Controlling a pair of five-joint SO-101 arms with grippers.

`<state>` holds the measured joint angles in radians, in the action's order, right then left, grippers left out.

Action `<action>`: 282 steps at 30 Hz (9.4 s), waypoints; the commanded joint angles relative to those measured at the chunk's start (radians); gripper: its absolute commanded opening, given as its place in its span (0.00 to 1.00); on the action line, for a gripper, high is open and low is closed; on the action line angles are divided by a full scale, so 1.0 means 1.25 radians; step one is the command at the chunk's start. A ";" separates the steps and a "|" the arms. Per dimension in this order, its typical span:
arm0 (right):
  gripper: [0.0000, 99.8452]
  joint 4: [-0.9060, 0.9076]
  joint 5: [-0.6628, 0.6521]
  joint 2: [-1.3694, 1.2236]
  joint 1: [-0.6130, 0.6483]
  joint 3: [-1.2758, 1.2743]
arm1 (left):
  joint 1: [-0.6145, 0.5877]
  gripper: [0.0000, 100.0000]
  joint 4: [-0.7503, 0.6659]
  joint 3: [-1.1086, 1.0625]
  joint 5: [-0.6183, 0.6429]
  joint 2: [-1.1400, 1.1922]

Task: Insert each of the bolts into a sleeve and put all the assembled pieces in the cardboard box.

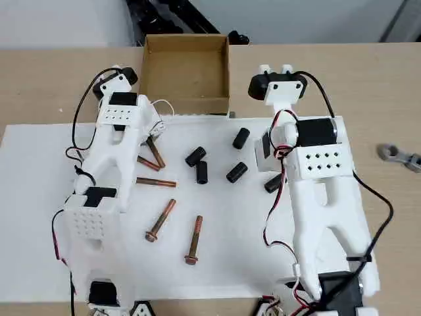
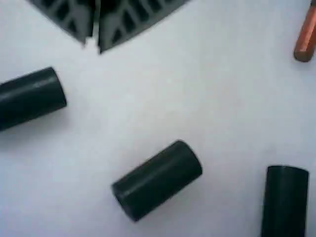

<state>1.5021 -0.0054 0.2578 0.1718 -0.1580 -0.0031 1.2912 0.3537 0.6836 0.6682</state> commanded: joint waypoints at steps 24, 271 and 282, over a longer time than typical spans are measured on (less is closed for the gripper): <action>0.00 -0.106 0.145 -0.008 0.035 0.037 | 0.025 0.01 0.198 0.004 -0.249 -0.469; 0.01 -1.185 0.129 1.055 0.292 -1.160 | 0.361 0.00 -0.238 -0.323 -0.215 -0.900; 0.01 -1.184 0.129 1.054 0.293 -1.161 | 0.372 0.00 -0.275 -0.323 -0.215 -0.905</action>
<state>0.0215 0.1465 1.5620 0.5416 -1.6310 0.4618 0.9843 -0.0591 0.4135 -0.4104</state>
